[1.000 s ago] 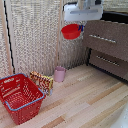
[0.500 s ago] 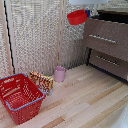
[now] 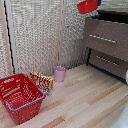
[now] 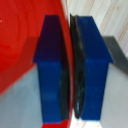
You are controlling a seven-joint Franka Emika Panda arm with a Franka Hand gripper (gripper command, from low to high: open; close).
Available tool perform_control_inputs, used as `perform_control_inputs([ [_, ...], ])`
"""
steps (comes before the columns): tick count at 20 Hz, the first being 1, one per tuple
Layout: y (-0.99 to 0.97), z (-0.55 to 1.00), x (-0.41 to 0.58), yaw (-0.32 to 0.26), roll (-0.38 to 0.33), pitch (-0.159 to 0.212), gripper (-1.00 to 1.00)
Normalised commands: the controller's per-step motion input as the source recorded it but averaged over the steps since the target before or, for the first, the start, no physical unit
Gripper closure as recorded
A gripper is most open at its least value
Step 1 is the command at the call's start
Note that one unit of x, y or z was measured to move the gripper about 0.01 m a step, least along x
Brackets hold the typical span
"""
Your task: Transport the gripper mindfully toward the orange-red bowl and clasp it to elevate with ease. Ensure your robot's arm aligns efficiently with the top drawer's opening. Carefully slide the orange-red bowl into the designated spot with precision. After confirmation, withdraw the gripper gently. Close the drawer smoothly by transitioning the gripper to its handle.
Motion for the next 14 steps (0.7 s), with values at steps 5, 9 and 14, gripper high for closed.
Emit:
perform_control_inputs([
  [5, -0.95, 0.19, 0.000, -0.051, 0.069, -0.015, 1.00],
  [9, -0.95, 0.19, 0.000, -0.055, 0.064, -0.012, 1.00],
  [14, -0.94, 0.14, -0.039, -0.067, 0.051, -0.005, 1.00],
])
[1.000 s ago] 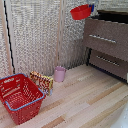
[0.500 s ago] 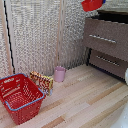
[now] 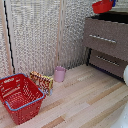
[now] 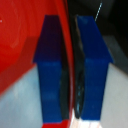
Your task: Transport the gripper mindfully toward the orange-red bowl and clasp it to elevate with ease. Ensure your robot's arm aligns efficiently with the top drawer's opening. Carefully slide the orange-red bowl into the designated spot with precision. After confirmation, withdraw the gripper gently. Close the drawer smoothly by transitioning the gripper to its handle.
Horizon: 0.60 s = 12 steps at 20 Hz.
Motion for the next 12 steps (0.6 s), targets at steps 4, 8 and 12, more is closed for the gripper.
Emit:
perform_control_inputs([
  [4, -0.92, 0.07, -0.119, -0.064, 0.061, 0.000, 1.00],
  [8, -0.38, -0.02, -0.157, -0.054, 0.042, -0.003, 1.00],
  [12, 0.04, -0.10, -0.056, -0.004, -0.012, -0.009, -1.00],
])
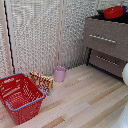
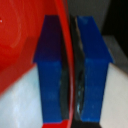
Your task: Transport the gripper mindfully toward the orange-red bowl and clasp it to elevate with ease. Ensure your robot's arm aligns efficiently with the top drawer's opening. Carefully slide the orange-red bowl into the designated spot with precision. After confirmation, withdraw the gripper gently. Close the drawer smoothly by transitioning the gripper to its handle.
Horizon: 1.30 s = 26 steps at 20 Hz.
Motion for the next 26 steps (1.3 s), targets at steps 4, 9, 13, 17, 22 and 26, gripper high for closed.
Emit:
perform_control_inputs([
  [4, 0.05, -0.01, -0.140, 0.024, -0.046, -0.007, -1.00],
  [9, 0.18, 0.12, 0.005, 0.101, -0.086, 0.020, -1.00],
  [13, 0.13, 0.28, 0.024, 0.223, -0.111, 0.020, -1.00],
  [17, 0.11, 0.36, 0.000, 0.239, -0.123, 0.084, -1.00],
  [22, 0.15, 0.29, 0.000, 0.224, -0.161, 0.155, -1.00],
  [26, 0.15, 0.13, 0.000, 0.211, -0.198, 0.194, -1.00],
])
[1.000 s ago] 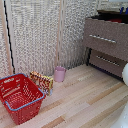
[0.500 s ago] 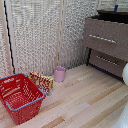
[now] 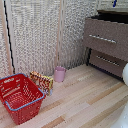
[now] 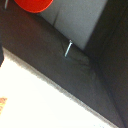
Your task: Transport the gripper mindfully toward the orange-red bowl and clasp it to elevate with ease. Ensure your robot's arm aligns efficiently with the top drawer's opening. Carefully slide the orange-red bowl into the designated spot with precision. After confirmation, withdraw the gripper gently. Close the drawer smoothly by transitioning the gripper to its handle.
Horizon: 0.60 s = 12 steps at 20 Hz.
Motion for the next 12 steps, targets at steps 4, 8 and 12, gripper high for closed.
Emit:
perform_control_inputs([
  [4, 0.23, -0.02, 0.013, 0.145, -0.283, 0.156, -1.00],
  [8, 0.43, -0.20, 0.129, 0.078, -0.322, 0.101, -1.00],
  [12, 0.43, -0.28, 0.166, 0.067, -0.346, 0.076, -1.00],
])
